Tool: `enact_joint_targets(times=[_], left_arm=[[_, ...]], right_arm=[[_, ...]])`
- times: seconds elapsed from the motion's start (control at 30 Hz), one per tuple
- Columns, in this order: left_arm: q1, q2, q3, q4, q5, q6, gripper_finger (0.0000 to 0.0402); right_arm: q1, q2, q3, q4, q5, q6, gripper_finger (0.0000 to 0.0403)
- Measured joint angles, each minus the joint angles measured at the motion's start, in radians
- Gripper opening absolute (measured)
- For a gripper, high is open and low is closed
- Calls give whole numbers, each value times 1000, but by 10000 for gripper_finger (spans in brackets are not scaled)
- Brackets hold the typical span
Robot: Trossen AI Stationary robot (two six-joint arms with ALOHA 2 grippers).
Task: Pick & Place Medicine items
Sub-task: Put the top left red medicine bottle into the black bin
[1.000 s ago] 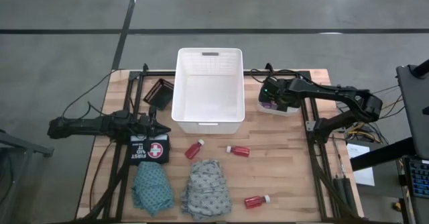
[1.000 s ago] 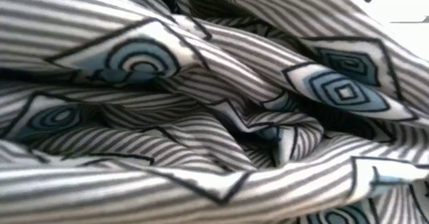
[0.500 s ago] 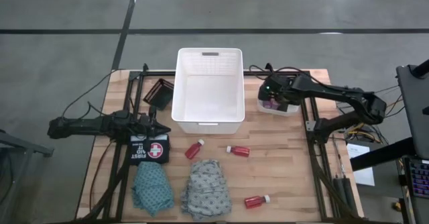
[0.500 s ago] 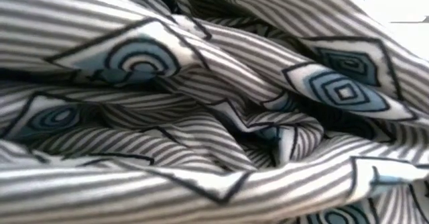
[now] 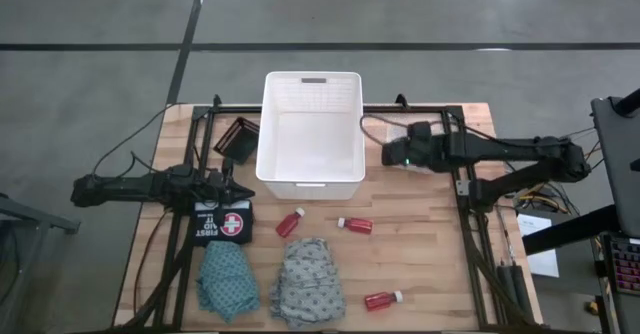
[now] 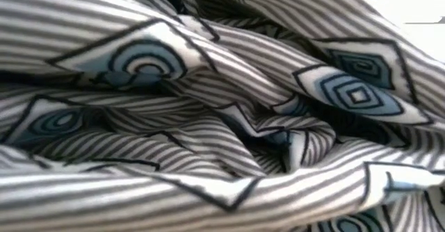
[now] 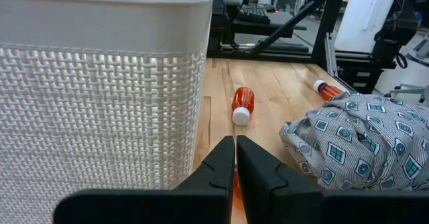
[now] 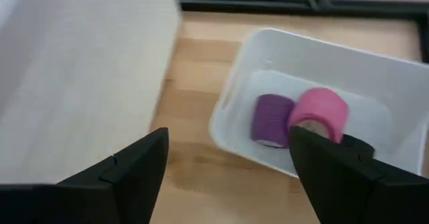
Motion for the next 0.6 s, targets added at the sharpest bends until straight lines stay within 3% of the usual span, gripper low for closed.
enact_joint_targets(times=[0.3, 0.6], left_arm=[[0, 0, 0, 0, 0, 0, 21], [0, 0, 0, 0, 0, 0, 21]], right_arm=[[252, 30, 6, 66, 129, -14, 321], [356, 105, 3, 146, 175, -65, 312]])
